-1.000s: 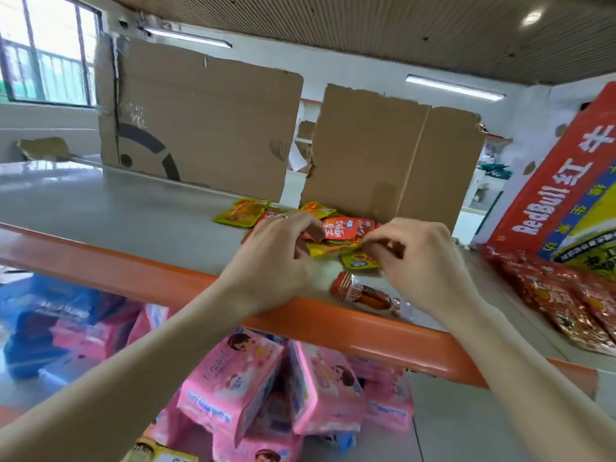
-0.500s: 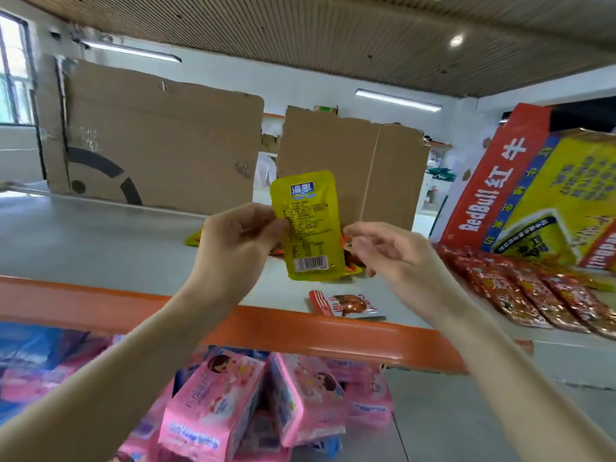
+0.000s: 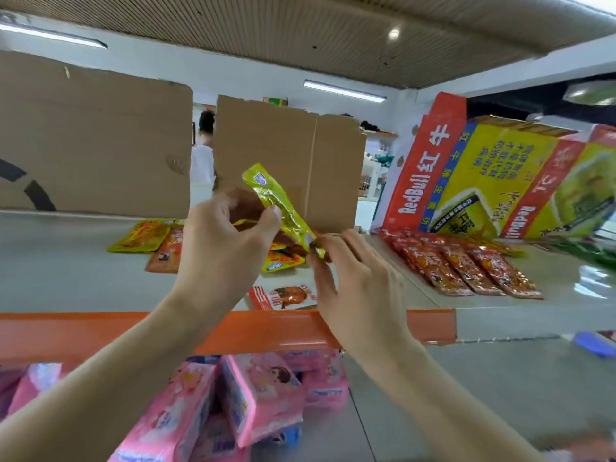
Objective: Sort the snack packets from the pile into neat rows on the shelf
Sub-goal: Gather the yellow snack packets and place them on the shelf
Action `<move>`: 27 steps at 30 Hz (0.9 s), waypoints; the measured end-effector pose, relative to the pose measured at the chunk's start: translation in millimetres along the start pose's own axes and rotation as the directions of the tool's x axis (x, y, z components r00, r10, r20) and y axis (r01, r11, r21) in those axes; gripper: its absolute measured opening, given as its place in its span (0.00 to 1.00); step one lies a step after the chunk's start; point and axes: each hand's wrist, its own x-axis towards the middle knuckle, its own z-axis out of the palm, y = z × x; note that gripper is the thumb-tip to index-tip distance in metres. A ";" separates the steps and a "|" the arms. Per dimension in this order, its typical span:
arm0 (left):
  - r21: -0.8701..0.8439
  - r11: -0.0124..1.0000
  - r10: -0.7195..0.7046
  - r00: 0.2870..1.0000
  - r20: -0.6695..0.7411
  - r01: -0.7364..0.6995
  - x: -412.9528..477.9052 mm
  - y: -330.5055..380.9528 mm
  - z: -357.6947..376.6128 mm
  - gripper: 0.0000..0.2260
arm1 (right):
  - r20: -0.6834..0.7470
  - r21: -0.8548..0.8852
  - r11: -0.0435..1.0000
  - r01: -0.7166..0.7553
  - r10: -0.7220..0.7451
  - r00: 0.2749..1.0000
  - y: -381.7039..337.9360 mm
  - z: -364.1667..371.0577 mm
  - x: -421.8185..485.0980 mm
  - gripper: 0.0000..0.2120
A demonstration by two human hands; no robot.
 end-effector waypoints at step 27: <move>-0.187 0.981 0.127 0.912 0.391 -0.057 -55.8 63.1 235.8 0.09 | 0.363 0.571 0.607 -0.552 0.416 0.834 219.4 -164.0 -64.9 0.15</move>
